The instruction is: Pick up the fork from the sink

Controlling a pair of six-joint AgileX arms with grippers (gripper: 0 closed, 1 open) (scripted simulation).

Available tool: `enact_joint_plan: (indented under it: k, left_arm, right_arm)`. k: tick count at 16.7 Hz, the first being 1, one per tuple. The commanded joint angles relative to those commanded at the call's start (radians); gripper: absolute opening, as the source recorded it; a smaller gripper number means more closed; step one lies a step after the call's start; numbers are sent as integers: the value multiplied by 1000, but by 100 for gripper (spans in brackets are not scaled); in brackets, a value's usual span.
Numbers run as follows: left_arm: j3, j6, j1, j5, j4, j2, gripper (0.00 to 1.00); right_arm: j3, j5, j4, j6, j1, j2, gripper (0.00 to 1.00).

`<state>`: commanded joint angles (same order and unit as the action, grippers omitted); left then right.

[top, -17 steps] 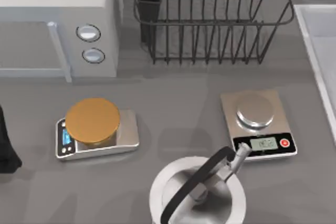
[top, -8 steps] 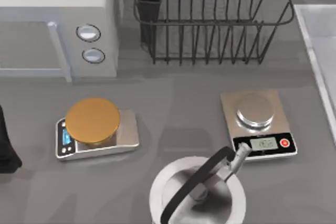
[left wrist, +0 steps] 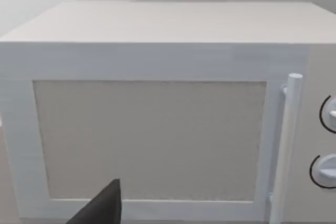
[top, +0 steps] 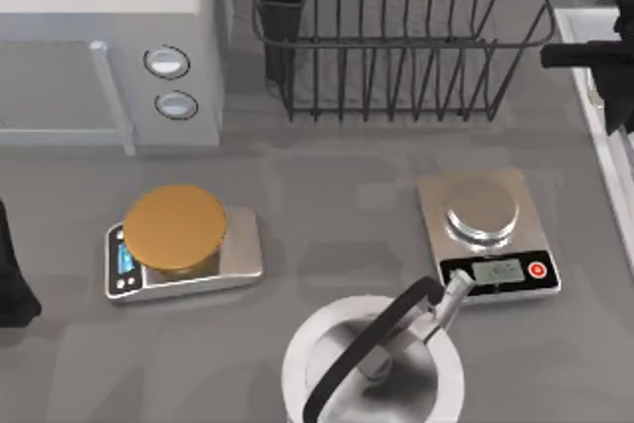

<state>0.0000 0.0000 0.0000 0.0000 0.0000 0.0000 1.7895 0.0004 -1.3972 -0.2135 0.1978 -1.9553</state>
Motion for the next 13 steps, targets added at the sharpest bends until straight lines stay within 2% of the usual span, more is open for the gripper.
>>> enact_joint_plan:
  k: [3, 8, 13]
  left_arm:
    - [0, 0, 0, 0, 0, 0, 100]
    - [0, 0, 0, 0, 0, 0, 100]
    - [0, 0, 0, 0, 0, 0, 100]
  right_arm:
    - [-58, 0, -8, -55, 56, 58, 0]
    - [-57, -2, -4, -57, 52, 55, 0]
    - [-142, 5, 97, -69, 50, 42, 0]
